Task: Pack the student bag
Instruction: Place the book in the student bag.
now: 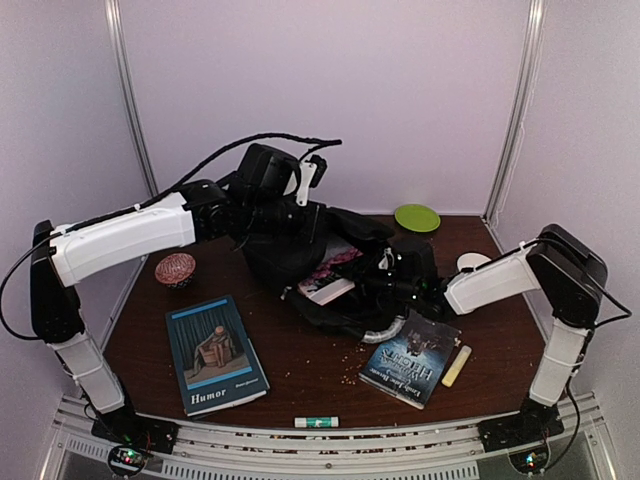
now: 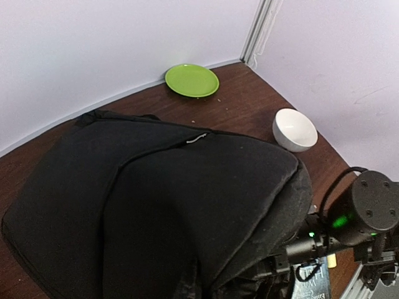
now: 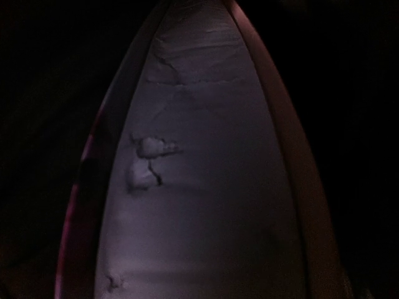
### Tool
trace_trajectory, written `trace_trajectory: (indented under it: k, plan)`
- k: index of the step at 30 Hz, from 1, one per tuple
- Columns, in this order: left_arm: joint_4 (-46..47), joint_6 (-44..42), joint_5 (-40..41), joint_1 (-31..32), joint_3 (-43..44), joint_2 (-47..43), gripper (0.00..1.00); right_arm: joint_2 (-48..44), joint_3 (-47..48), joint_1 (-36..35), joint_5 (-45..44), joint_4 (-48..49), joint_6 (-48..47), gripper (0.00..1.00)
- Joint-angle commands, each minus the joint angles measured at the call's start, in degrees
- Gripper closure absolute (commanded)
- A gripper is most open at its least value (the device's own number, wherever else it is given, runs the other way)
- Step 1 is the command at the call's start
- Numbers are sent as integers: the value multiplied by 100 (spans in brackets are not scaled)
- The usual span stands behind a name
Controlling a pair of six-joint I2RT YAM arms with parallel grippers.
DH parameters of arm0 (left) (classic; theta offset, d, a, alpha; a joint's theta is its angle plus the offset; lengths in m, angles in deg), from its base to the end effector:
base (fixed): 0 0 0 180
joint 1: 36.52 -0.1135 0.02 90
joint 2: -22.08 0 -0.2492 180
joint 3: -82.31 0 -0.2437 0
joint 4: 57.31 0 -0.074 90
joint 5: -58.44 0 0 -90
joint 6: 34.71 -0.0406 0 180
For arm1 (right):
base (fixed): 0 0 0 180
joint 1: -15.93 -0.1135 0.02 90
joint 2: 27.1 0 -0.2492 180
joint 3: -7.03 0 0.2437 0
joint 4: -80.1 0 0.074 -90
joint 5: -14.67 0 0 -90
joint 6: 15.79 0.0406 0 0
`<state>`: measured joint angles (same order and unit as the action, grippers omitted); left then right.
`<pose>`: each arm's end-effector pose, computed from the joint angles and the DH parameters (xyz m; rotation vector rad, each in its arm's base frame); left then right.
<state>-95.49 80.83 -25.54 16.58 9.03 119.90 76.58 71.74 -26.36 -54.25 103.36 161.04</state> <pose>0.2402 -0.3129 0.3421 0.4500 2.1143 -0.7140 0.2684 0.2639 0.1721 0.5681 2.2372 1.7462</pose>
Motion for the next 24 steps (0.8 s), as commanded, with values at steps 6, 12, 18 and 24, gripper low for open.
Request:
trace_trajectory:
  k: [6,12,18,24]
  plan:
    - [1500,37,-1522,136,350,-316,100,821,1051,50,465,292,100,69]
    - [1707,130,-1972,131,391,-203,100,1127,1418,51,628,216,154,68]
    - [2002,412,-2345,137,210,-231,100,1483,1785,105,513,305,333,69]
    - [2048,221,-2369,123,-33,-273,100,1914,2360,27,641,137,288,62]
